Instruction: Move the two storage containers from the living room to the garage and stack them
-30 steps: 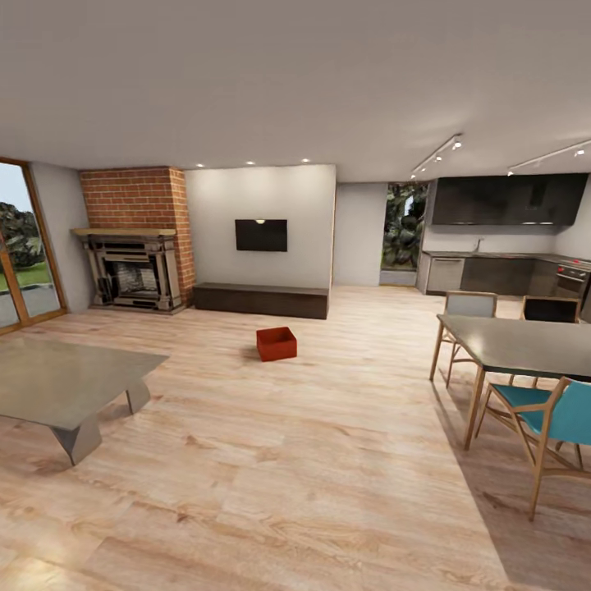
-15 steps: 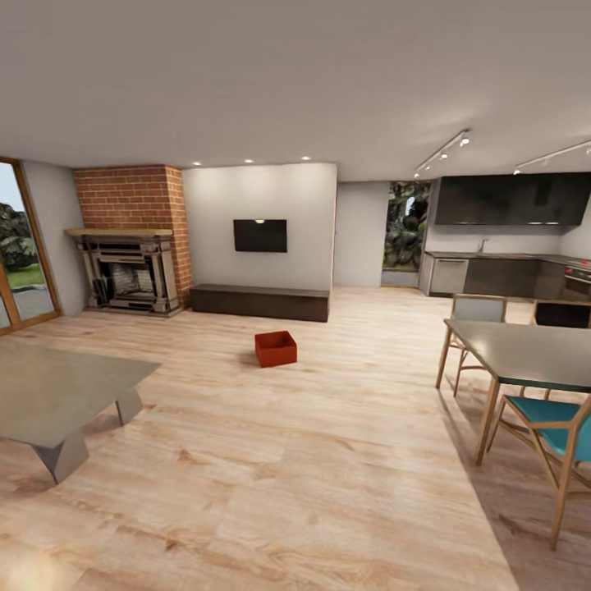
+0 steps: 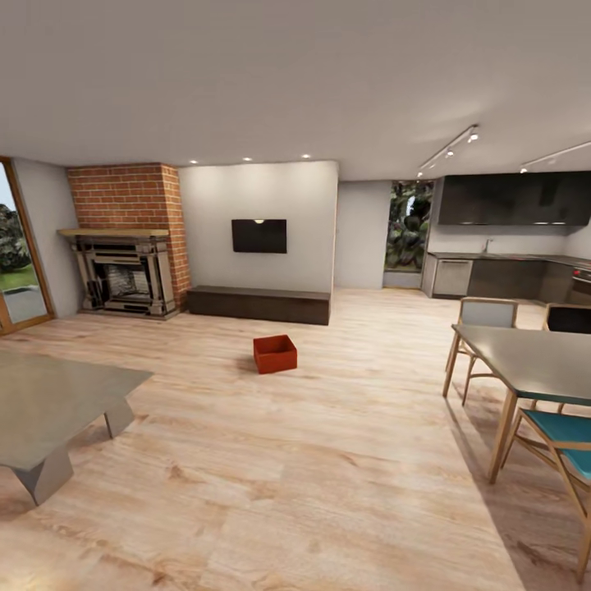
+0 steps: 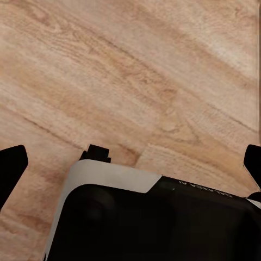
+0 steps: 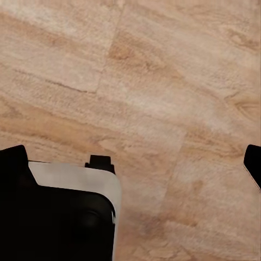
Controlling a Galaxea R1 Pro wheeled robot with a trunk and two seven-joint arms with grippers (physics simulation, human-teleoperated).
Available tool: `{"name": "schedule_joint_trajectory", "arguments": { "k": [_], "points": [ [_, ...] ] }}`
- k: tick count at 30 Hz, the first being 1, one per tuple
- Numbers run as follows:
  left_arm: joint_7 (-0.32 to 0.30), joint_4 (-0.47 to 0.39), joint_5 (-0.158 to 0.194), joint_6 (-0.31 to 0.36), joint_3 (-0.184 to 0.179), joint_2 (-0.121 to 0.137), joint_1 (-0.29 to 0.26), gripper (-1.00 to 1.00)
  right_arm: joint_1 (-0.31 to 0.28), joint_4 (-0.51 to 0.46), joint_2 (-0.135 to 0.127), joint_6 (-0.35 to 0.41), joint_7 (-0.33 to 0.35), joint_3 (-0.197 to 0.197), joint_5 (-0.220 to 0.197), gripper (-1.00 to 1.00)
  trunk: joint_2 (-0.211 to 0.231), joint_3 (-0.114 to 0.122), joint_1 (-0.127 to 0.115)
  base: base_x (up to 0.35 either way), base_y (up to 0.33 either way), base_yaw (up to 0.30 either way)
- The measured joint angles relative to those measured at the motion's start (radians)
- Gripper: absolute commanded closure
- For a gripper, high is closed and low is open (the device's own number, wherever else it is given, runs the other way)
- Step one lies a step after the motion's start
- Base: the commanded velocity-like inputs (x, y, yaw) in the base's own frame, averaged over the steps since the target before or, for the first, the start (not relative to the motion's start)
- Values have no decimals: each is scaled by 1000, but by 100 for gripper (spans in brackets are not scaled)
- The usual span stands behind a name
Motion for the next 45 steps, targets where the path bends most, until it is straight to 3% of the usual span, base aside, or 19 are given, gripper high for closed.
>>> {"name": "schedule_joint_trajectory", "arguments": {
  "k": [13,35,45],
  "points": [
    [0,0,-1,0,0,0,0,-100,0,0,0,0,1,0,0,-100,0,0,0,322,-18,0],
    [0,0,3,1,0,1,0,-100,0,0,4,3,-5,-1,-1,-100,0,0,0,279,-148,0],
    [0,0,3,1,0,0,0,-100,0,1,1,2,-7,-2,-1,-100,0,0,0,322,-21,185]
  ]
}}
